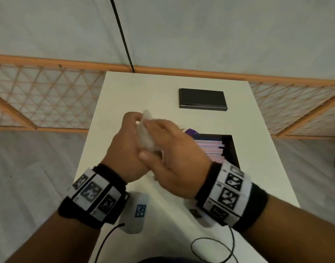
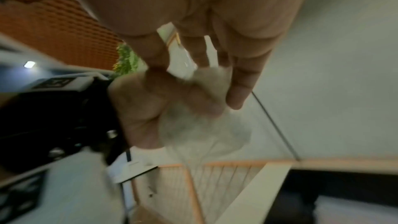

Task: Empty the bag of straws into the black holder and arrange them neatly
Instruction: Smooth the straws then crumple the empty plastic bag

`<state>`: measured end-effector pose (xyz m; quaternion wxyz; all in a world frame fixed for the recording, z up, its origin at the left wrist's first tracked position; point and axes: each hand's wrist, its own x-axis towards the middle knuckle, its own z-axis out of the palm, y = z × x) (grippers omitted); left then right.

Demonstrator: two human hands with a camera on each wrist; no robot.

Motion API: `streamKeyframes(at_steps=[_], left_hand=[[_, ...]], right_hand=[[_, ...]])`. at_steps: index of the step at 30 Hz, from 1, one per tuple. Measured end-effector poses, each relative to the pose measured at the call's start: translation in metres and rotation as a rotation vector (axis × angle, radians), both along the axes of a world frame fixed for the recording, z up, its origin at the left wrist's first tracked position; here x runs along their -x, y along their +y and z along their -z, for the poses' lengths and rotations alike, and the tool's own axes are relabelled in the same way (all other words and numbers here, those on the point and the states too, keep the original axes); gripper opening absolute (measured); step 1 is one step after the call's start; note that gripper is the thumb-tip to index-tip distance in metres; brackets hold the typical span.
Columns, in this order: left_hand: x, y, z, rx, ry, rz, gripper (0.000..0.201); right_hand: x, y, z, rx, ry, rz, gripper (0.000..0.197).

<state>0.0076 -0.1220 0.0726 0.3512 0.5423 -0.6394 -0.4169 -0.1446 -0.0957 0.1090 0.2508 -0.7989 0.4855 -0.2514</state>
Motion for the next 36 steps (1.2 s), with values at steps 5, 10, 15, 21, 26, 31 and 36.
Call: streamKeyframes(at_steps=[5, 10, 15, 21, 26, 31, 36], left_hand=[[-0.016, 0.008, 0.019, 0.249, 0.081, 0.063, 0.076], [-0.02, 0.007, 0.026, 0.467, -0.255, 0.035, 0.068], [0.004, 0.022, 0.021, 0.38, -0.194, 0.206, 0.058], [0.037, 0.052, 0.024, 0.056, -0.358, 0.158, 0.066], [0.024, 0.063, 0.021, -0.216, -0.182, 0.075, 0.099], [0.019, 0.083, 0.027, -0.079, -0.084, 0.099, 0.086], [-0.011, 0.091, 0.036, 0.05, -0.206, 0.248, 0.074]], right_hand=[[-0.037, -0.007, 0.006, -0.162, -0.063, 0.187, 0.027], [-0.043, -0.005, 0.012, -0.312, -0.196, 0.3, 0.02], [-0.017, 0.002, 0.02, -0.661, -0.378, 0.234, 0.016], [0.029, 0.019, 0.053, -0.424, -0.12, 0.123, 0.014], [0.025, 0.05, 0.062, -0.124, -0.143, -0.056, 0.03], [0.002, 0.043, 0.075, -0.484, -0.306, 0.0, 0.036], [-0.031, 0.051, 0.084, -0.907, -0.706, 0.152, 0.038]])
